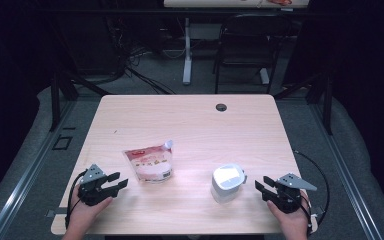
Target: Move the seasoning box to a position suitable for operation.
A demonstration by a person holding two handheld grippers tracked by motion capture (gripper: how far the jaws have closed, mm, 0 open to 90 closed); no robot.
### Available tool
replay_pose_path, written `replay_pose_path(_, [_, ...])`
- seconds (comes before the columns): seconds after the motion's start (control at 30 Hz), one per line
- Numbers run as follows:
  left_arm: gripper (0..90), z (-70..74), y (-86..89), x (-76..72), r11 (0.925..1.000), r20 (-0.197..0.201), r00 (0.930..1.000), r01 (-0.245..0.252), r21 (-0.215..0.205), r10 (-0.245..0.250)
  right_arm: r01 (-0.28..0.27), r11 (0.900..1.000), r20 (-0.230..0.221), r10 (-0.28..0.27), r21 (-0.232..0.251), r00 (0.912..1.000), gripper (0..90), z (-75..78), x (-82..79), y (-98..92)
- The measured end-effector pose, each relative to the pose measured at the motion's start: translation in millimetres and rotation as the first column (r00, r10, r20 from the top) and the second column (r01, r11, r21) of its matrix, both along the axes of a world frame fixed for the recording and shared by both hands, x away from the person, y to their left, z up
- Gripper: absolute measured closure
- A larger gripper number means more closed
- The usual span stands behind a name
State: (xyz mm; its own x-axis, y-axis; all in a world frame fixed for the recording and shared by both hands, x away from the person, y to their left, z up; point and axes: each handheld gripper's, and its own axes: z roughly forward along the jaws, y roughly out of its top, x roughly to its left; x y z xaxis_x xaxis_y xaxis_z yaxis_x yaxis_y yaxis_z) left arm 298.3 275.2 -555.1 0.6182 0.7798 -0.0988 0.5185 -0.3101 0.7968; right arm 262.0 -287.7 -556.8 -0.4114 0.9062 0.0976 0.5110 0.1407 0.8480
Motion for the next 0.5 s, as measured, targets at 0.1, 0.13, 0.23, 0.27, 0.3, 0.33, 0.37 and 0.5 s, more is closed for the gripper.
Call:
replay_pose_path(0.1, [53.5, -0.4, -0.4, 0.1, 1.0000, 0.001, 1.0000, 0.005, 0.008, -0.005, -0.005, 1.000, 0.000, 0.005, -0.001, 1.0000, 62.0, 0.4, 0.0, 0.7])
replay_pose_path(0.13, [53.5, 0.2, -0.1, 0.4, 0.9999, -0.005, 0.9999, 0.010, 0.013, -0.010, -0.019, 1.000, 0.005, 0.019, -0.001, 0.9998, 62.0, 0.5, 0.2, 2.1])
replay_pose_path(0.23, [53.5, 0.3, -0.6, 0.5, 0.9999, -0.003, 1.0000, 0.008, 0.008, -0.008, -0.032, 0.999, 0.012, 0.032, -0.009, 0.9994, 61.6, -0.2, 0.5, 5.0])
replay_pose_path(0.27, [53.5, -0.6, -1.2, 0.5, 1.0000, -0.002, 1.0000, 0.006, 0.005, -0.006, -0.035, 0.999, 0.012, 0.035, -0.013, 0.9993, 61.5, -0.3, 0.7, 5.7])
replay_pose_path(0.3, [53.5, -1.2, -1.5, 0.4, 0.9999, 0.000, 1.0000, 0.006, 0.010, -0.006, -0.038, 0.999, 0.015, 0.038, -0.013, 0.9992, 61.0, 0.0, 1.2, 6.2])
replay_pose_path(0.33, [53.5, -1.2, -1.5, 0.4, 0.9999, 0.000, 1.0000, 0.006, 0.010, -0.006, -0.041, 0.999, 0.018, 0.041, -0.010, 0.9990, 60.8, 0.4, 1.7, 6.8])
replay_pose_path(0.37, [53.5, -1.2, -1.2, 0.4, 0.9998, -0.003, 0.9999, 0.010, 0.017, -0.010, -0.044, 0.999, 0.020, 0.044, -0.012, 0.9988, 60.6, 1.0, 2.1, 7.4])
replay_pose_path(0.5, [53.5, -1.1, -0.1, -1.3, 1.0000, 0.001, 1.0000, 0.000, 0.010, 0.000, -0.062, 0.998, 0.034, 0.062, 0.002, 0.9975, 60.6, 2.2, 4.3, 13.6])
